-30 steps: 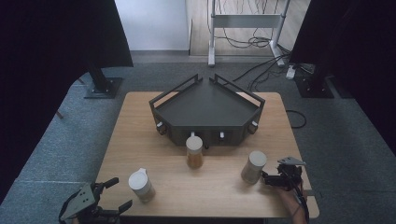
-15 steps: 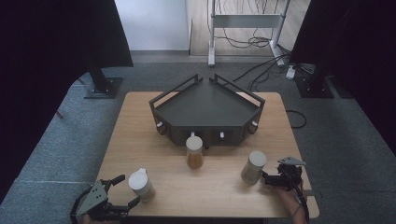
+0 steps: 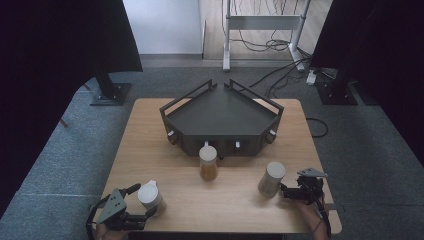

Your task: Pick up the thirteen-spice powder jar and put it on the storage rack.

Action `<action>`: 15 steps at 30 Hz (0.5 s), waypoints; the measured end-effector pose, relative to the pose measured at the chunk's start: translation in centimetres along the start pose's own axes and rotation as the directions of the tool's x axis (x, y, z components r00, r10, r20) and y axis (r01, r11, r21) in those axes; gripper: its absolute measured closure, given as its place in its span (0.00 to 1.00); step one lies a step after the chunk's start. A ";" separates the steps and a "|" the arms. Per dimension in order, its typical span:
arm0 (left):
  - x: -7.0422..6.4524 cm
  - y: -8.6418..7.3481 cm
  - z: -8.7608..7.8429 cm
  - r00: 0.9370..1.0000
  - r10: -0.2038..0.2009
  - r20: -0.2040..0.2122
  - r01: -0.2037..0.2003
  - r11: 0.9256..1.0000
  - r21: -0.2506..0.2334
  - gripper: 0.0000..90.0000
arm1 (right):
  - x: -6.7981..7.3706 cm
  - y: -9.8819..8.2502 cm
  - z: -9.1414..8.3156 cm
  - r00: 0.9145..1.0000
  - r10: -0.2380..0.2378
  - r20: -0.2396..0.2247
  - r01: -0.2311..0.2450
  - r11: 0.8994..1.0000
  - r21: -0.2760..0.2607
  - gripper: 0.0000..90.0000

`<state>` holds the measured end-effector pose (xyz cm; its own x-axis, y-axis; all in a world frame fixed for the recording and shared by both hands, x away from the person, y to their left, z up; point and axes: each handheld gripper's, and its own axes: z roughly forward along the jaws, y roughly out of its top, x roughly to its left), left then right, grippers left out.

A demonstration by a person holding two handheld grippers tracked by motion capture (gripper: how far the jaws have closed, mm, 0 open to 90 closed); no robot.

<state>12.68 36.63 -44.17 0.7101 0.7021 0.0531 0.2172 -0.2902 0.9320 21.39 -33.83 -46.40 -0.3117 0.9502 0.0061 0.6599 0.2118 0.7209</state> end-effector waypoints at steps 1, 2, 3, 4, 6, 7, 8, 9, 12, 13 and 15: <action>0.0 0.1 0.2 1.000 -0.001 0.002 0.001 1.000 0.005 0.09 | 0.0 0.0 0.0 1.000 0.000 0.000 0.000 1.000 0.000 0.00; 0.0 0.1 0.3 1.000 -0.001 0.004 0.001 1.000 0.009 0.10 | 0.0 0.0 0.0 1.000 0.000 0.000 0.000 1.000 0.000 0.00; 0.0 0.2 0.5 1.000 0.001 0.006 -0.001 1.000 0.014 0.11 | 0.0 0.0 0.0 1.000 0.000 0.000 0.000 1.000 0.000 0.00; 0.0 0.2 0.6 1.000 0.001 0.006 -0.001 1.000 0.018 0.12 | 0.0 0.0 0.0 1.000 0.000 0.000 0.000 1.000 0.000 0.00; 0.0 0.3 0.9 1.000 0.001 0.006 -0.001 1.000 0.025 0.14 | 0.0 0.0 0.0 1.000 0.000 0.000 0.000 1.000 0.000 0.00; -0.1 0.4 1.0 1.000 0.000 0.003 0.000 1.000 0.028 0.15 | 0.0 0.0 0.0 1.000 0.000 0.000 0.000 1.000 0.000 0.00; -0.1 0.4 1.1 1.000 -0.002 0.001 0.002 1.000 0.029 0.17 | 0.0 0.0 0.0 1.000 0.000 0.000 0.000 1.000 0.000 0.00; -0.1 0.4 1.1 1.000 -0.004 0.001 0.004 1.000 0.030 0.19 | 0.0 0.0 0.0 1.000 0.000 0.000 0.000 1.000 0.000 0.00; -0.1 0.4 1.2 1.000 -0.007 0.000 0.007 0.999 0.032 0.23 | 0.0 0.0 0.0 1.000 0.000 0.000 0.000 1.000 0.000 0.00; -0.1 0.3 1.1 1.000 -0.007 -0.003 0.007 1.000 0.030 0.24 | 0.0 0.0 0.0 1.000 0.000 0.000 0.000 1.000 0.000 0.00; 0.0 0.2 1.0 1.000 -0.019 -0.007 0.019 1.000 0.023 0.28 | 0.0 0.0 0.0 1.000 0.000 0.000 0.000 1.000 0.000 0.00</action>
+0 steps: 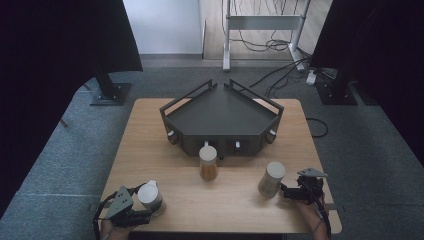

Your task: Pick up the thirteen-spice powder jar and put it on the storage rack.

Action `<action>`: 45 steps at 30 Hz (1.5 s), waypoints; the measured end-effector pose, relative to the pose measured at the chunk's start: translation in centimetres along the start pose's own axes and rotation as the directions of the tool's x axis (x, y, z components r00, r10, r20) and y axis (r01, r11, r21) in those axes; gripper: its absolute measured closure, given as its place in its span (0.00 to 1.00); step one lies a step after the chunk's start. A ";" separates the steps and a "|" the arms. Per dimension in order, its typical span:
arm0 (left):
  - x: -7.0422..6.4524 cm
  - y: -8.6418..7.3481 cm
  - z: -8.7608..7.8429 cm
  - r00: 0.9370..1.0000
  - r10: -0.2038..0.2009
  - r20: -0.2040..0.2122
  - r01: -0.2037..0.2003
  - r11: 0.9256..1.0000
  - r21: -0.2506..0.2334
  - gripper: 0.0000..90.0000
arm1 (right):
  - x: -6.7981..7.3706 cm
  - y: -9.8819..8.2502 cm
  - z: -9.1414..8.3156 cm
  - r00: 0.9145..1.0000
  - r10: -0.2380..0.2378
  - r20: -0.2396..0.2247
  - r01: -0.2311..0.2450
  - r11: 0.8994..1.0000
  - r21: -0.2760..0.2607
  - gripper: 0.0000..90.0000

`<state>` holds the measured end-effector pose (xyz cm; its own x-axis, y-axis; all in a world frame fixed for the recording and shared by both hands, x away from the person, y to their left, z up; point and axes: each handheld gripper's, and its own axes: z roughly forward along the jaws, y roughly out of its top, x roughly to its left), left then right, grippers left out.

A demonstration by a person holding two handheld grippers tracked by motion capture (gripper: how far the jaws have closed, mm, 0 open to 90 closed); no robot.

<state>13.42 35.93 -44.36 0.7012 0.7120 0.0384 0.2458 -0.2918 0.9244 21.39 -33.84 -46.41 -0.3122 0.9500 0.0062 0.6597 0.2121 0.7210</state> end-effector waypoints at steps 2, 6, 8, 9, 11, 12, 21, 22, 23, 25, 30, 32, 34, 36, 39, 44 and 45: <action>0.2 -0.2 -0.1 1.000 -0.016 0.002 0.016 1.000 -0.010 0.34 | 0.0 0.0 0.0 1.000 0.000 0.000 0.000 1.000 0.000 0.00; 0.2 -0.3 -0.1 1.000 -0.017 0.002 0.017 1.000 -0.011 0.34 | 0.0 0.0 0.0 1.000 0.000 0.000 0.000 1.000 0.000 0.00; 0.2 -0.3 -0.1 1.000 -0.018 0.000 0.018 1.000 -0.011 0.34 | 0.0 0.0 0.0 1.000 0.000 0.000 0.000 1.000 0.000 0.00; 0.1 -0.3 -0.1 1.000 -0.018 -0.001 0.018 1.000 -0.012 0.34 | 0.0 0.0 0.0 1.000 0.000 0.000 0.000 1.000 0.000 0.00; 0.1 -0.3 -0.1 1.000 -0.017 -0.003 0.017 1.000 -0.014 0.34 | 0.0 0.0 0.0 1.000 0.000 0.000 0.000 1.000 0.000 0.00; 0.1 -0.3 -0.1 1.000 -0.017 -0.003 0.017 1.000 -0.013 0.34 | 0.0 0.0 0.0 1.000 0.000 0.000 0.000 1.000 0.000 0.00; 0.1 -0.1 -0.1 1.000 -0.025 -0.003 0.025 1.000 -0.009 0.35 | 0.0 0.0 0.0 1.000 0.000 0.000 0.000 1.000 0.000 0.00; 0.1 -0.1 -0.1 1.000 -0.023 -0.003 0.023 1.000 -0.009 0.35 | 0.0 0.0 0.0 1.000 0.000 0.000 0.000 1.000 0.000 0.00; 0.1 -0.1 -0.1 1.000 -0.021 -0.004 0.021 1.000 -0.008 0.35 | 0.0 0.0 0.0 1.000 0.000 0.000 0.000 1.000 0.000 0.00; 0.0 0.1 -0.1 1.000 -0.018 -0.005 0.018 1.000 -0.009 0.35 | 0.0 0.0 0.0 1.000 0.000 0.000 0.000 1.000 0.000 0.00; 0.4 0.7 -0.1 1.000 -0.026 0.001 0.026 0.999 -0.019 0.35 | 0.0 0.0 0.0 1.000 0.000 0.000 0.000 1.000 0.000 0.00; 0.6 1.1 -0.1 1.000 -0.023 0.002 0.024 1.000 -0.016 0.35 | 0.0 0.0 0.0 1.000 0.000 0.000 0.000 1.000 0.000 0.00; 0.7 1.7 0.0 1.000 -0.021 0.002 0.021 1.000 -0.011 0.35 | 0.0 0.0 0.0 1.000 0.000 0.000 0.000 1.000 0.000 0.00; 0.8 2.1 0.0 1.000 -0.020 0.001 0.020 1.000 -0.010 0.35 | 0.0 0.0 0.0 1.000 0.000 0.000 0.000 1.000 0.000 0.00; 1.0 2.7 0.0 1.000 -0.021 0.000 0.021 1.000 -0.017 0.35 | 0.0 0.0 0.0 1.000 0.000 0.000 0.000 1.000 0.000 0.00; 1.3 3.7 0.1 1.000 -0.019 -0.004 0.019 0.999 -0.031 0.35 | 0.0 0.0 0.0 1.000 0.000 0.000 0.000 1.000 0.000 0.00; 1.4 3.9 0.2 1.000 -0.020 -0.005 0.020 0.999 -0.035 0.35 | 0.0 0.0 0.0 1.000 0.000 0.000 0.000 1.000 0.000 0.00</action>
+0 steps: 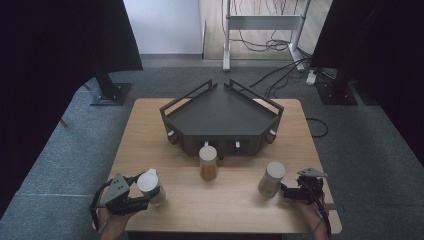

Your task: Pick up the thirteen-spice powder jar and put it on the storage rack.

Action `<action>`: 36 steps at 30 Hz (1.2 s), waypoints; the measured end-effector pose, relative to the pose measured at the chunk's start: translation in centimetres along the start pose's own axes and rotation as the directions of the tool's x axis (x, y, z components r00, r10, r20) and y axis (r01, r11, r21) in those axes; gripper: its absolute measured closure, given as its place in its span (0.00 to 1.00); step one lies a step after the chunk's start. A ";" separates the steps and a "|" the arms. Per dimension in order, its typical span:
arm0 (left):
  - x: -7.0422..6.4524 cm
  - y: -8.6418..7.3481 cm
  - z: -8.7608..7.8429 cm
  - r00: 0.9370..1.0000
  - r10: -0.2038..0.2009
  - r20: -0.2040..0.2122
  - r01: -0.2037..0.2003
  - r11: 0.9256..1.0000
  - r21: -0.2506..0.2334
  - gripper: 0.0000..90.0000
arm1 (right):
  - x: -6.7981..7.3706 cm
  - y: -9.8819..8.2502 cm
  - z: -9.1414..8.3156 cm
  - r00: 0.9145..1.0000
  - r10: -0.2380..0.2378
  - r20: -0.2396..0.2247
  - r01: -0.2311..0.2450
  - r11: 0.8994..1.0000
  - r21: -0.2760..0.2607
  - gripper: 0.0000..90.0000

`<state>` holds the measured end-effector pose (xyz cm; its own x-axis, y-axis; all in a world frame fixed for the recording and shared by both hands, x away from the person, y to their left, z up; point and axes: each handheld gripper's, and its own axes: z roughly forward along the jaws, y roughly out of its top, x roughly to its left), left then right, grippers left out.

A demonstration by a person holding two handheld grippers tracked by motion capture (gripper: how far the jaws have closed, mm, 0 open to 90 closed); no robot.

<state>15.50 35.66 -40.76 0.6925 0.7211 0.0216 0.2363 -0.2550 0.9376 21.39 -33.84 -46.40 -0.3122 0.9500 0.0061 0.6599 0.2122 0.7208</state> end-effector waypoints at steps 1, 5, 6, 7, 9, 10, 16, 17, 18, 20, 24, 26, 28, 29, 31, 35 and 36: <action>0.1 0.2 0.0 1.000 0.002 0.000 -0.002 1.000 -0.003 0.35 | 0.0 0.0 0.0 1.000 0.000 0.000 0.000 1.000 0.000 0.00; 0.7 1.2 0.3 1.000 0.000 -0.004 0.000 1.000 -0.011 0.35 | 0.0 0.0 0.0 1.000 0.000 0.000 0.000 1.000 0.000 0.00; 0.9 1.5 0.4 1.000 -0.002 -0.005 0.002 1.000 -0.013 0.35 | 0.0 0.0 0.0 1.000 0.000 0.000 0.000 1.000 0.000 0.00; 1.1 1.7 0.5 1.000 -0.003 -0.006 0.002 1.000 -0.015 0.35 | 0.0 0.0 0.0 1.000 0.000 0.000 0.000 1.000 0.000 0.00; 1.4 2.3 0.7 1.000 -0.003 -0.010 0.003 1.000 -0.018 0.35 | 0.0 0.0 0.0 1.000 0.000 0.000 0.000 1.000 0.000 0.00; 1.6 2.6 0.8 1.000 0.000 -0.011 0.000 1.000 -0.018 0.35 | 0.0 0.0 0.0 1.000 0.000 0.000 0.000 1.000 0.000 0.00; 2.3 4.8 1.4 1.000 0.022 -0.019 -0.023 1.000 -0.019 0.35 | 0.0 0.0 0.0 1.000 0.000 0.000 0.000 1.000 0.000 0.00; 2.4 5.2 1.5 1.000 0.023 -0.017 -0.023 0.999 -0.024 0.35 | 0.0 0.0 0.0 1.000 0.000 0.000 0.000 1.000 0.000 0.00; 2.6 5.5 1.6 1.000 0.024 -0.015 -0.024 0.999 -0.027 0.35 | 0.0 0.0 0.0 1.000 0.000 0.000 0.000 1.000 0.000 0.00; 2.8 6.2 1.8 1.000 0.028 -0.013 -0.028 0.999 -0.031 0.35 | 0.0 0.0 0.0 1.000 0.000 0.000 0.000 1.000 0.000 0.00; 3.2 7.6 2.2 1.000 0.029 -0.007 -0.029 0.999 -0.043 0.35 | 0.0 0.0 0.0 1.000 0.000 0.000 0.000 1.000 0.000 0.00; 3.4 8.3 2.5 1.000 0.030 -0.002 -0.030 0.999 -0.045 0.35 | 0.0 0.0 0.0 1.000 0.001 0.000 -0.001 1.000 -0.001 0.00; 3.7 9.1 2.8 0.999 0.033 0.001 -0.033 0.998 -0.047 0.35 | 0.0 0.0 0.0 1.000 0.000 0.000 0.000 1.000 0.000 0.00; 3.7 9.4 2.9 0.999 0.035 0.001 -0.035 0.998 -0.048 0.34 | 0.0 0.0 0.0 1.000 0.000 0.000 0.000 1.000 0.000 0.00; 4.0 10.1 3.1 0.999 0.033 0.005 -0.033 0.998 -0.051 0.35 | 0.0 0.0 0.0 1.000 0.001 0.000 -0.001 1.000 0.000 0.00; 4.5 11.2 3.6 1.000 0.029 0.011 -0.028 0.998 -0.059 0.35 | 0.0 0.0 0.0 1.000 0.000 -0.001 0.000 1.000 -0.001 0.00; 4.6 11.5 3.7 1.000 0.029 0.011 -0.028 0.998 -0.060 0.35 | 0.0 0.0 0.0 1.000 0.000 -0.001 0.000 1.000 -0.001 0.00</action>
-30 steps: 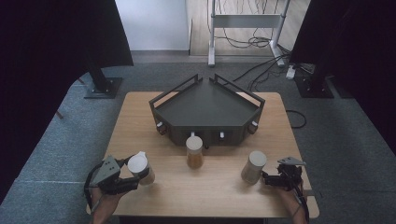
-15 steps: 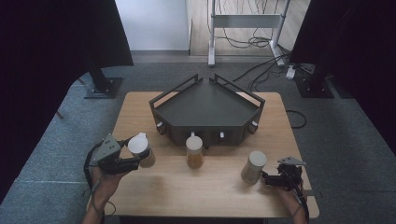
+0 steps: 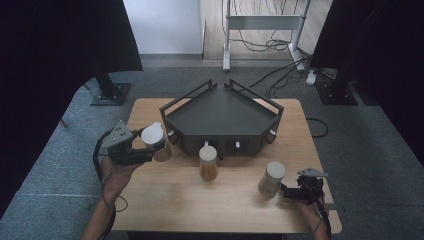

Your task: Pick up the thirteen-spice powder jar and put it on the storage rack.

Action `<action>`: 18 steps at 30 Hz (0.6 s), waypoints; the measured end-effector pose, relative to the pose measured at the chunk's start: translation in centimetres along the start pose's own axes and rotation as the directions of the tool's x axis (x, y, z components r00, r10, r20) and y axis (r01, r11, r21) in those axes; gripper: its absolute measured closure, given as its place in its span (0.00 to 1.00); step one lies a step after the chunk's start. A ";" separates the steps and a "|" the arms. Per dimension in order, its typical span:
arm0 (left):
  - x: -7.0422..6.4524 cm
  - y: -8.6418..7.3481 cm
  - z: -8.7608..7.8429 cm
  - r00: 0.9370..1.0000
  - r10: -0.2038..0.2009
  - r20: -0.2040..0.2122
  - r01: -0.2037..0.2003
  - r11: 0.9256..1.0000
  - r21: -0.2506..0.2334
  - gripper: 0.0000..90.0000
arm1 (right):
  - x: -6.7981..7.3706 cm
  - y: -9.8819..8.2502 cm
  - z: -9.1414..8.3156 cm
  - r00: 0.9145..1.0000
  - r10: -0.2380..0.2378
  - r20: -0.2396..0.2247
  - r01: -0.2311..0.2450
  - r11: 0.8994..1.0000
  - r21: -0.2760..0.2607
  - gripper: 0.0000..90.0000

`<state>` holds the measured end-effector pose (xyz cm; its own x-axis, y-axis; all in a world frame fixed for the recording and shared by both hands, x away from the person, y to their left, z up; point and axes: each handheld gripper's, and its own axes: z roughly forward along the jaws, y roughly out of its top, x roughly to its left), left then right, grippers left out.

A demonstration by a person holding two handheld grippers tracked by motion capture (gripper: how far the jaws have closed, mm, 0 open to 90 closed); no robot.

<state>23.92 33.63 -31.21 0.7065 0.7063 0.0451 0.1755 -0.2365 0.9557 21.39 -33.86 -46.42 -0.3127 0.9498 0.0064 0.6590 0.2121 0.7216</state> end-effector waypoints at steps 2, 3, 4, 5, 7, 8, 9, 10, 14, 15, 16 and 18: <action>0.2 0.6 0.3 1.000 0.002 -0.001 -0.002 1.000 0.001 0.35 | 0.0 0.0 0.0 1.000 0.000 0.000 0.000 1.000 0.000 0.00; 0.4 0.8 0.4 1.000 0.000 -0.002 0.000 1.000 0.000 0.35 | 0.0 0.0 0.0 1.000 0.000 0.000 0.000 1.000 0.000 0.00; 0.4 1.0 0.5 1.000 -0.002 -0.003 0.002 1.000 -0.003 0.35 | 0.0 0.0 0.0 1.000 0.000 0.000 0.000 1.000 0.000 0.00; 0.6 1.2 0.7 1.000 -0.004 -0.003 0.004 1.000 -0.004 0.35 | 0.0 0.0 0.0 1.000 0.000 0.000 0.000 1.000 0.000 0.00; 0.9 1.7 1.0 1.000 -0.006 -0.003 0.006 1.000 -0.007 0.34 | 0.0 0.0 0.0 1.000 -0.001 0.000 0.001 1.000 -0.001 0.00; 1.0 1.9 1.1 1.000 -0.008 -0.004 0.008 1.000 -0.008 0.35 | 0.0 0.0 0.0 1.000 -0.001 0.000 0.001 1.000 -0.001 0.00; 1.1 2.2 1.3 1.000 -0.011 -0.005 0.011 1.000 -0.009 0.35 | 0.0 0.0 0.0 1.000 -0.001 0.000 0.001 1.000 -0.001 0.00; 1.2 2.4 1.5 1.000 -0.009 -0.007 0.009 1.000 -0.007 0.35 | 0.0 0.0 0.0 1.000 -0.002 0.000 0.002 1.000 -0.001 0.00; 1.5 3.2 2.4 1.000 -0.006 -0.017 0.005 1.000 -0.007 0.34 | 0.0 0.0 0.0 1.000 -0.001 -0.001 0.001 1.000 0.000 0.00; 1.6 3.4 2.7 1.000 -0.009 -0.019 0.009 1.000 -0.010 0.35 | 0.0 0.0 0.0 1.000 -0.001 -0.001 0.001 1.000 0.000 0.00; 1.8 3.5 3.0 1.000 -0.012 -0.020 0.011 1.000 -0.013 0.35 | 0.0 0.0 0.0 1.000 -0.001 -0.002 0.001 1.000 0.000 0.00; 2.0 3.8 3.4 1.000 -0.013 -0.021 0.013 1.000 -0.014 0.35 | -0.1 0.0 0.0 1.000 -0.001 -0.002 0.001 1.000 0.000 0.00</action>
<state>28.34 31.83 -28.49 0.6894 0.7234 0.0384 0.1753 -0.2180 0.9601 21.41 -33.91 -46.41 -0.3149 0.9491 0.0068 0.6588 0.2134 0.7214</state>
